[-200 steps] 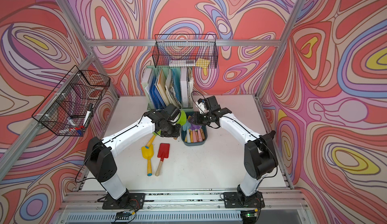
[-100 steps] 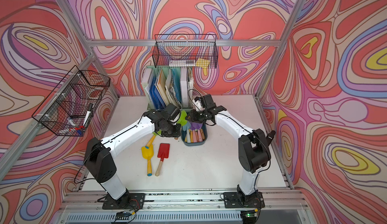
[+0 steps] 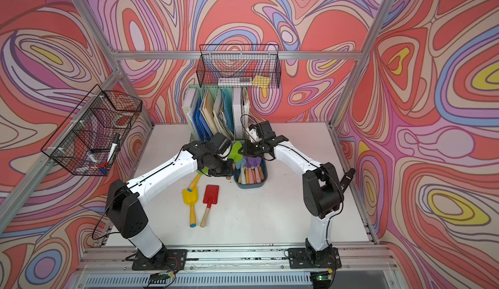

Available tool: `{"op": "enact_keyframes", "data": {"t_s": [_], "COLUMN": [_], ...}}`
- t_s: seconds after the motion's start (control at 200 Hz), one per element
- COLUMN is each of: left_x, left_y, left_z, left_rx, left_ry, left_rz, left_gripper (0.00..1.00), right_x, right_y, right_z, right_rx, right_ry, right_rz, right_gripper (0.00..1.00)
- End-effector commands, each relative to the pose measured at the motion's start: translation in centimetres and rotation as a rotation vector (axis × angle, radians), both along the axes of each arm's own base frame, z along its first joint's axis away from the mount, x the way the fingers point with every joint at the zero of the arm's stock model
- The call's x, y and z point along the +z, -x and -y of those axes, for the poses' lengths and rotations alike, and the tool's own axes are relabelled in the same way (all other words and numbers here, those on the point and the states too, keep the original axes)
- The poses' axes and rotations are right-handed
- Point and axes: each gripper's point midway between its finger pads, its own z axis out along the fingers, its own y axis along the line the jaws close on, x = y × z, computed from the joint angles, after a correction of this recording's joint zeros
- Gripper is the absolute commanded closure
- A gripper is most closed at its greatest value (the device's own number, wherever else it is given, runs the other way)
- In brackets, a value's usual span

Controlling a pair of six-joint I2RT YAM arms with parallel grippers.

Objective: Put the shovel into the storage box
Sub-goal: Place the shovel in the storage box.

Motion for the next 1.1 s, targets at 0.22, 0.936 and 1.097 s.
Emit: {"op": "enact_keyframes", "data": {"t_s": [0.22,0.936,1.097], "left_x": [2.0,6.1,6.7], "left_y": [-0.4,0.6,1.1], "left_z": [0.8,0.2,0.0], "left_rx": [-0.007,-0.055,-0.062], "left_ry": [0.061,0.156,0.175], "left_rz": [0.056,0.203,0.23], "left_gripper": [0.5,0.01,0.01], "right_x": [0.7,-0.6,-1.0], "right_y": [-0.5,-1.9,-2.2], "right_z": [-0.9,0.8,2.1], "right_rx": [0.013,0.096,0.145], "right_ry": [-0.027,0.055,0.069], "right_rz": [0.023,0.053,0.065], "right_gripper": [1.0,1.0,1.0]}}
